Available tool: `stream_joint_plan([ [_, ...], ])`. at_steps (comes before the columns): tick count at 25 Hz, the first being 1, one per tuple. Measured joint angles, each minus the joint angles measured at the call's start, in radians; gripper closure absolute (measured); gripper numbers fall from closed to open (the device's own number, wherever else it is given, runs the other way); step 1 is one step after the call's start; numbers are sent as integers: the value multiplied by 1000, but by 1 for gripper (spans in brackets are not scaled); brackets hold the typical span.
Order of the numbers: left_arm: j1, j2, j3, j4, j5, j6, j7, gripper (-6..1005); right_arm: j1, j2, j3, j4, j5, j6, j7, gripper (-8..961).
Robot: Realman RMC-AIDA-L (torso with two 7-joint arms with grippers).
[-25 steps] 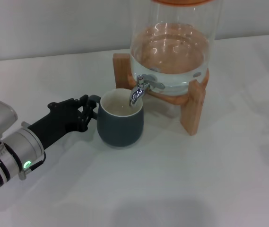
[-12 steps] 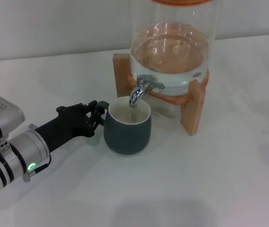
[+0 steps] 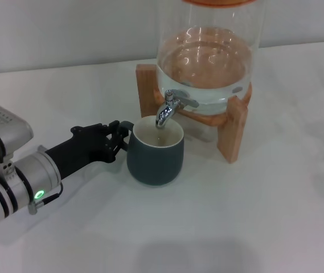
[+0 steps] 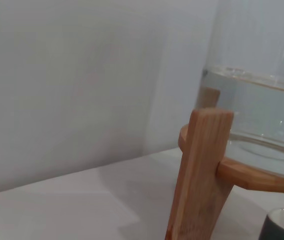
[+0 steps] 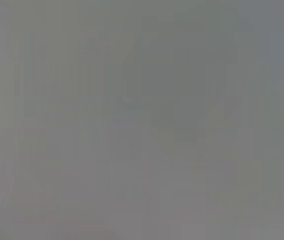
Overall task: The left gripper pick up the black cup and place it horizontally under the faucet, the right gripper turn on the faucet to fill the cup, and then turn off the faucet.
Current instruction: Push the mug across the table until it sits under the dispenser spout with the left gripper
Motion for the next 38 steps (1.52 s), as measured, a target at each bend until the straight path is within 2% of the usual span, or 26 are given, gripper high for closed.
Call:
stream_joint_plan([
  [11, -21, -3, 0, -1, 54, 22, -5, 829, 0, 0, 5, 0, 0, 0, 0, 145],
  [25, 8, -6, -4, -1, 56, 24, 25, 868, 4, 0, 7, -1, 0, -5, 0, 145],
  [38, 8, -3, -5, 2, 56, 14, 26, 883, 6, 0, 7, -2, 0, -6, 0, 145],
])
